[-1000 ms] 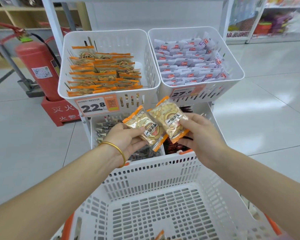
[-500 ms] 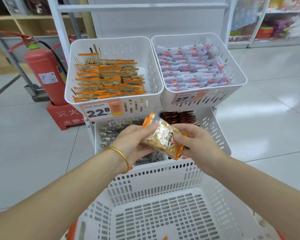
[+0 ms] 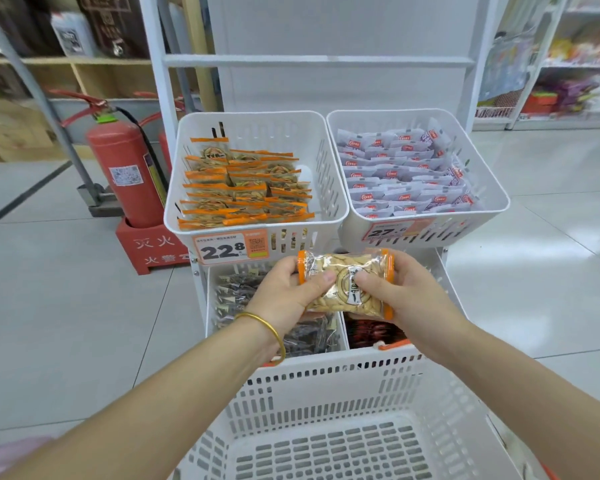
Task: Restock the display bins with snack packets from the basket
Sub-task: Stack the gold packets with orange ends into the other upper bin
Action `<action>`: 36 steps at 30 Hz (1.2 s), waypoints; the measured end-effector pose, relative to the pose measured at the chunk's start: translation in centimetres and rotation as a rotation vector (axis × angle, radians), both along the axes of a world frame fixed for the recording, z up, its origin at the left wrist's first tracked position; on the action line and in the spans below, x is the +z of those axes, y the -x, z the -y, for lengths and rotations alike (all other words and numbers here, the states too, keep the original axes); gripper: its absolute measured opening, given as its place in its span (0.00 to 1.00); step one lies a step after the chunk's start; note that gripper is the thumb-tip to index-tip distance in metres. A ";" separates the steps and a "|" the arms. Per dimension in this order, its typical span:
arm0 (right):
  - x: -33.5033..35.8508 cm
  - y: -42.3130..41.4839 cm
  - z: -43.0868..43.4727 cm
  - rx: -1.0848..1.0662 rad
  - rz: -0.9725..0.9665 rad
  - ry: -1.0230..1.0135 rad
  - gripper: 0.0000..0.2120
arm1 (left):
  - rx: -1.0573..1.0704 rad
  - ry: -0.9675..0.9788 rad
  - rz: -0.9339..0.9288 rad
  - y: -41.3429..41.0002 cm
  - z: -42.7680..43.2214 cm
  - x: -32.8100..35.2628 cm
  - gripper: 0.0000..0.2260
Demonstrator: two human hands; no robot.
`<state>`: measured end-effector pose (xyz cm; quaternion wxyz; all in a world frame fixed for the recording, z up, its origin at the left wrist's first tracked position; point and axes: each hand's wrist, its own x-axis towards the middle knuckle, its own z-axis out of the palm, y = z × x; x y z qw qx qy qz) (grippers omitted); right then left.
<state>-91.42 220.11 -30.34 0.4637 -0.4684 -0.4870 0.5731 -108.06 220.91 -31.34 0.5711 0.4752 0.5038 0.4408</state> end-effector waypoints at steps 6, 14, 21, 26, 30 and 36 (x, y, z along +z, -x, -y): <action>3.7 1.4 -3.1 -0.168 0.254 -0.240 0.09 | 0.105 -0.297 -0.398 1.7 -1.8 2.4 0.15; 5.6 5.0 -11.4 -0.423 1.148 -0.592 0.13 | -0.022 -0.594 -1.548 5.5 -5.9 0.6 0.29; 5.4 7.7 -14.1 -0.204 1.776 -0.444 0.16 | -0.026 -0.620 -1.607 5.4 -6.3 0.2 0.30; 5.4 5.8 -13.1 -0.230 1.615 -0.584 0.14 | -0.054 -0.616 -1.572 5.6 -6.2 0.4 0.30; 5.1 2.9 -8.2 -0.395 1.168 -0.634 0.16 | -0.022 -0.807 -1.450 5.6 -5.2 1.1 0.25; -3.5 1.7 2.6 -0.200 0.876 -0.387 0.13 | -0.229 -0.878 -1.386 5.1 0.6 -0.3 0.20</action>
